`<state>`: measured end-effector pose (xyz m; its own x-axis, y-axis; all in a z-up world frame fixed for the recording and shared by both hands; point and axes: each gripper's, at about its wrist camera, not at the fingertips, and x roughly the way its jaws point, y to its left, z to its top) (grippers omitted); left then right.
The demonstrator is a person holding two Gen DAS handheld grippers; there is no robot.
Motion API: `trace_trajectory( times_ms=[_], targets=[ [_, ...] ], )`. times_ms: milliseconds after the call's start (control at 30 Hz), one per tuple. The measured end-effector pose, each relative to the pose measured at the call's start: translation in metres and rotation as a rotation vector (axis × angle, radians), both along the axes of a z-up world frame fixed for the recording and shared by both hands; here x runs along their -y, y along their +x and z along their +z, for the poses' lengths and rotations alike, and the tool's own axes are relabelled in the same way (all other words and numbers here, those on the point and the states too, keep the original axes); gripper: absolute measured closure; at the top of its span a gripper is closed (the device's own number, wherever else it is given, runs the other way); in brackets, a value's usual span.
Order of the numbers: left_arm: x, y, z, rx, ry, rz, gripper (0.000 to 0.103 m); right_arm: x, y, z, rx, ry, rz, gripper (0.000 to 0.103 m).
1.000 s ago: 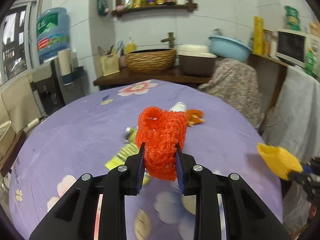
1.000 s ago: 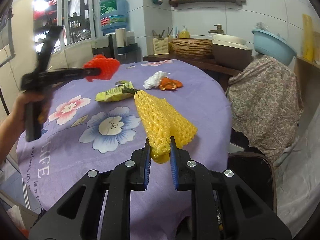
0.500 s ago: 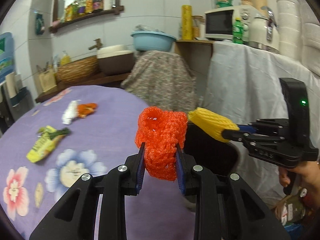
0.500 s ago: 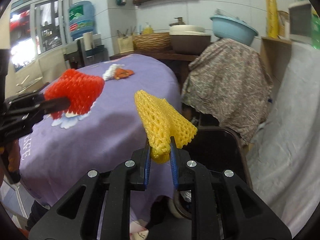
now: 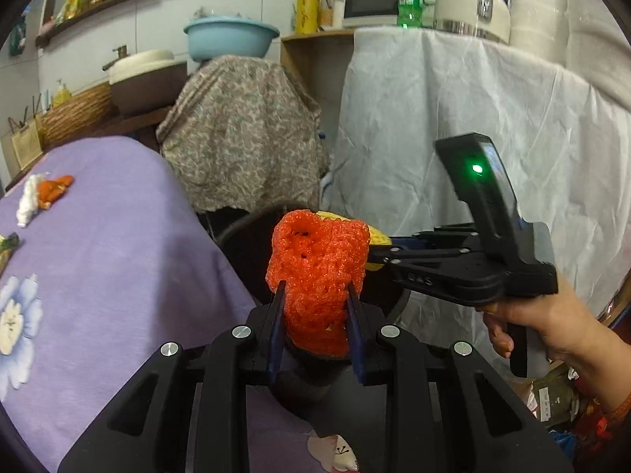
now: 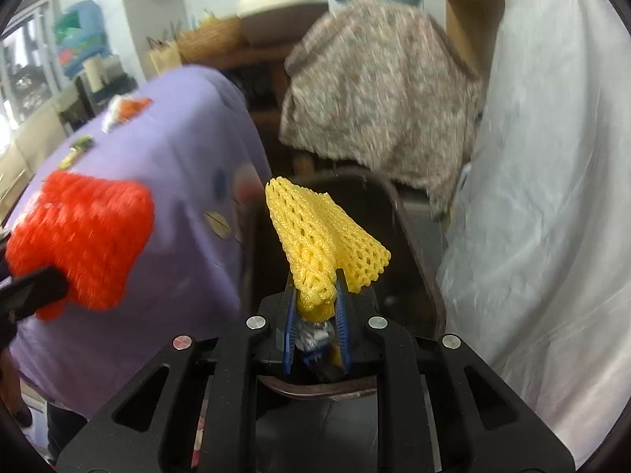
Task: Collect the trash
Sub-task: 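Carry the orange and yellow foam nets over the black bin with both tools, then open the right tool over the bin while the left tool drops the orange net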
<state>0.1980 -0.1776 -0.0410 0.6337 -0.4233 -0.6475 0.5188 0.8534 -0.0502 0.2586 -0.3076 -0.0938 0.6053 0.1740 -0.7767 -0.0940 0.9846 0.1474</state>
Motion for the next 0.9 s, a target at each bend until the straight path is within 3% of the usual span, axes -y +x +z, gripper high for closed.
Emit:
trace_trajectory(
  times_ms=[167,367,400,467,533,667,900],
  targets=[
    [0.013,0.010,-0.027,-0.059,0.035,-0.001,0.076,0.012,0.026,-0.044,-0.106,0.060,-0.051,0.085],
    [0.024,0.017,-0.046,-0.094,0.078,-0.013,0.076,0.008,0.049,-0.075,-0.152,0.017,-0.070,0.082],
    [0.025,0.018,-0.049,-0.099,0.080,-0.014,0.076,0.009,0.052,-0.079,-0.158,0.010,-0.081,0.079],
    [0.026,0.021,-0.053,-0.107,0.086,-0.014,0.076,0.013,0.056,-0.083,-0.161,0.008,-0.104,0.052],
    [0.027,0.025,-0.057,-0.116,0.089,-0.012,0.076,0.017,0.053,-0.082,-0.134,0.003,-0.128,0.044],
    [0.032,0.034,-0.063,-0.131,0.101,-0.008,0.076,0.025,0.042,-0.073,-0.089,0.009,-0.133,0.044],
    [0.052,0.052,-0.080,-0.160,0.120,-0.019,0.076,0.034,0.017,-0.051,-0.023,-0.085,-0.174,0.044]
  ],
)
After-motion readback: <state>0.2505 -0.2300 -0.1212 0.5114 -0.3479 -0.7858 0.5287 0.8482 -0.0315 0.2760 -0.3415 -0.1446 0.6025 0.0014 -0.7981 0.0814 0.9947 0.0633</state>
